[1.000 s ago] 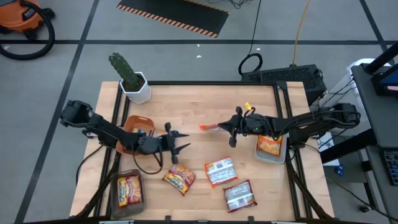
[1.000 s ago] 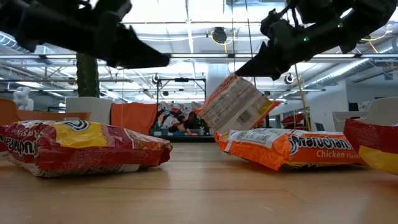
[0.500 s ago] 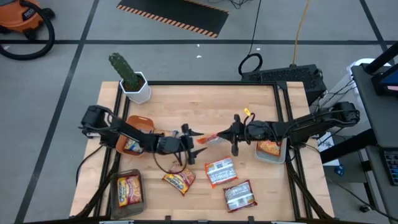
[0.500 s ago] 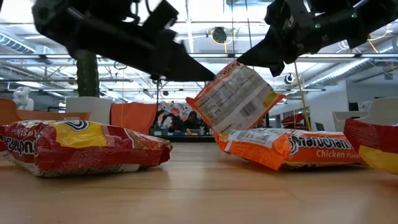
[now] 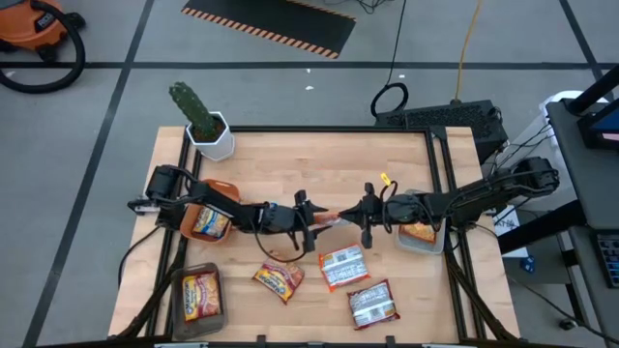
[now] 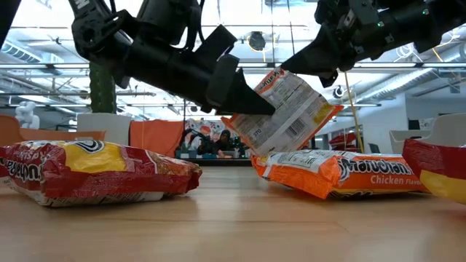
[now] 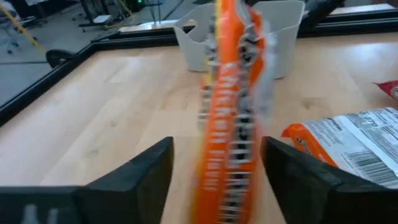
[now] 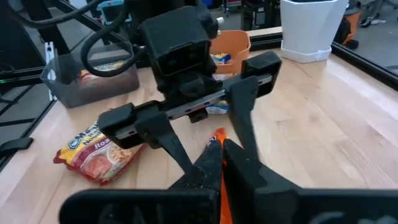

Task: Sort Maruchan noodles
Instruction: Put the top orange noodle pack into the white bin

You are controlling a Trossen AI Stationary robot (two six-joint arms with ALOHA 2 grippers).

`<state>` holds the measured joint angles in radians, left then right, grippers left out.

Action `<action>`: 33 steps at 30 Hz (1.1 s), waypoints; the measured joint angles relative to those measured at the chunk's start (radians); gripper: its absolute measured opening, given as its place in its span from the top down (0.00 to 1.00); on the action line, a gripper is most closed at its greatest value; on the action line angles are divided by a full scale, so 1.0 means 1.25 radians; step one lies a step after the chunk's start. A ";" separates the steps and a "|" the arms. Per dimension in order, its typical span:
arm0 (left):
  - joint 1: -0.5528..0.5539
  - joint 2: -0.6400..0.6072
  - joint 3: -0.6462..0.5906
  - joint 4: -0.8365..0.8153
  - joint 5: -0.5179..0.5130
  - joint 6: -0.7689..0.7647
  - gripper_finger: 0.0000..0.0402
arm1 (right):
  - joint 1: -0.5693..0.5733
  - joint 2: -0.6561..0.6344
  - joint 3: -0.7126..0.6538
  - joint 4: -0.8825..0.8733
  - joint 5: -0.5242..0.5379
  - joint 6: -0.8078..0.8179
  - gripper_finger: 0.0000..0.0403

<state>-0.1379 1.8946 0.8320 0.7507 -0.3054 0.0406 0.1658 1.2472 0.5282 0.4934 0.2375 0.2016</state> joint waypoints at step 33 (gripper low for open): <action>-0.007 -0.006 0.000 -0.074 -0.007 0.010 0.70 | 0.018 -0.038 0.000 -0.179 0.048 -0.044 0.60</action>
<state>-0.1463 1.8866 0.8319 0.6582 -0.3145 0.0526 0.1884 1.1992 0.5278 0.2692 0.2974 0.1471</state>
